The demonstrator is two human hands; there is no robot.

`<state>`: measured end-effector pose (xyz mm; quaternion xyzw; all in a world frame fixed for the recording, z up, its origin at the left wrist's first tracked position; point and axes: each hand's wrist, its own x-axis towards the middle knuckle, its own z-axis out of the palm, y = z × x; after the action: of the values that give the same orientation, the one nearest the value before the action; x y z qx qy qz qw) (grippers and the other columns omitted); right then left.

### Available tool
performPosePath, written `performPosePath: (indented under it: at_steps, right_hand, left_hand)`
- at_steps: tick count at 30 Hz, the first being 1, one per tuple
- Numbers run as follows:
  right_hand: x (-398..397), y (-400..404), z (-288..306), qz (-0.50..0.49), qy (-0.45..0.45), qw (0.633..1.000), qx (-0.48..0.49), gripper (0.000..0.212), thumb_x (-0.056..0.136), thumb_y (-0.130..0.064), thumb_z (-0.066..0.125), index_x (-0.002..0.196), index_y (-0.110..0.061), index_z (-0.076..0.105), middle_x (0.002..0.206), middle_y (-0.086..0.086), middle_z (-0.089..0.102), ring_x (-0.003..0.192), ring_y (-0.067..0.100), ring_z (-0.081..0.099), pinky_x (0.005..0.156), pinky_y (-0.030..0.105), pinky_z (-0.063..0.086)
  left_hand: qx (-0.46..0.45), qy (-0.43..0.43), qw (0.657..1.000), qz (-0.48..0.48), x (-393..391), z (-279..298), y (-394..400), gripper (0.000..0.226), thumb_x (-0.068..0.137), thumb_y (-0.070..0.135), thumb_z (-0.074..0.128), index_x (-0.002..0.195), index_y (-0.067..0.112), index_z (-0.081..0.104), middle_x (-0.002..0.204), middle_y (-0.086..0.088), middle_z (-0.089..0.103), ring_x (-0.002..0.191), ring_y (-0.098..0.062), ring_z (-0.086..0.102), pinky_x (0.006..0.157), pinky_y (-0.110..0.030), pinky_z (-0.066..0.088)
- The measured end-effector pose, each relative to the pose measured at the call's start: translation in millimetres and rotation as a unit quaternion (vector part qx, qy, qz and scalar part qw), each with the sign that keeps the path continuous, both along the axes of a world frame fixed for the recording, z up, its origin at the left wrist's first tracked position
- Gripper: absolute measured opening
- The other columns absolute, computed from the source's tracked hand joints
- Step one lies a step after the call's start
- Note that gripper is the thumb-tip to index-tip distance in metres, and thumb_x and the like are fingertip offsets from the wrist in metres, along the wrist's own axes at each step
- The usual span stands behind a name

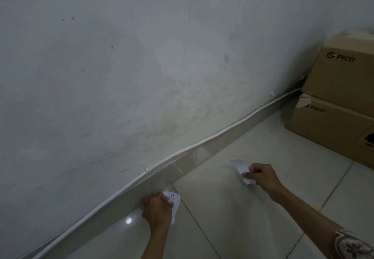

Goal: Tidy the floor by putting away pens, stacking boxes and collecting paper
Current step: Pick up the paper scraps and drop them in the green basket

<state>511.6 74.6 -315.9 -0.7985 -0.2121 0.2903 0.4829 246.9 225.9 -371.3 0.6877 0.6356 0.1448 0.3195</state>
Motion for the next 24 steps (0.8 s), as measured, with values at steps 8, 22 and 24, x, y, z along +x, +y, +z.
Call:
performPosePath:
  at_steps: [8, 22, 24]
  right_hand:
    - [-39, -10, 16, 0.088, 0.015, 0.996, 0.018, 0.021, 0.075, -0.001, 0.070, 0.062, -0.002, 0.055, 0.063, 0.012, 0.052, 0.058, 0.017, 0.049, 0.049, 0.018, 0.038]
    - [-140, 0, 54, 0.251, 0.022, 0.968, 0.012, 0.049, 0.078, 0.003, 0.066, 0.041, -0.022, 0.045, 0.038, -0.013, 0.043, 0.042, -0.002, 0.037, 0.045, 0.011, 0.030]
    - [-164, 4, 53, 0.278, 0.015, 0.961, 0.000, 0.049, 0.078, 0.000, 0.067, 0.044, -0.023, 0.041, 0.039, -0.014, 0.041, 0.041, -0.004, 0.036, 0.046, 0.009, 0.030]
  left_hand:
    - [0.010, 0.058, 0.998, 0.024, 5, 5, -5, 0.010, 0.078, 0.012, 0.069, 0.080, 0.003, 0.068, 0.095, -0.021, 0.068, 0.097, -0.038, 0.061, 0.083, -0.040, 0.044]
    - [-0.004, -0.275, 0.957, -0.096, -71, 57, 5, 0.043, 0.068, -0.015, 0.068, 0.048, 0.016, 0.047, 0.039, 0.009, 0.050, 0.041, 0.001, 0.042, 0.047, -0.013, 0.036]
    - [0.003, -0.272, 0.956, -0.106, -91, 69, 4, 0.041, 0.069, -0.014, 0.069, 0.049, 0.015, 0.047, 0.040, 0.010, 0.051, 0.041, 0.001, 0.042, 0.048, -0.014, 0.036]
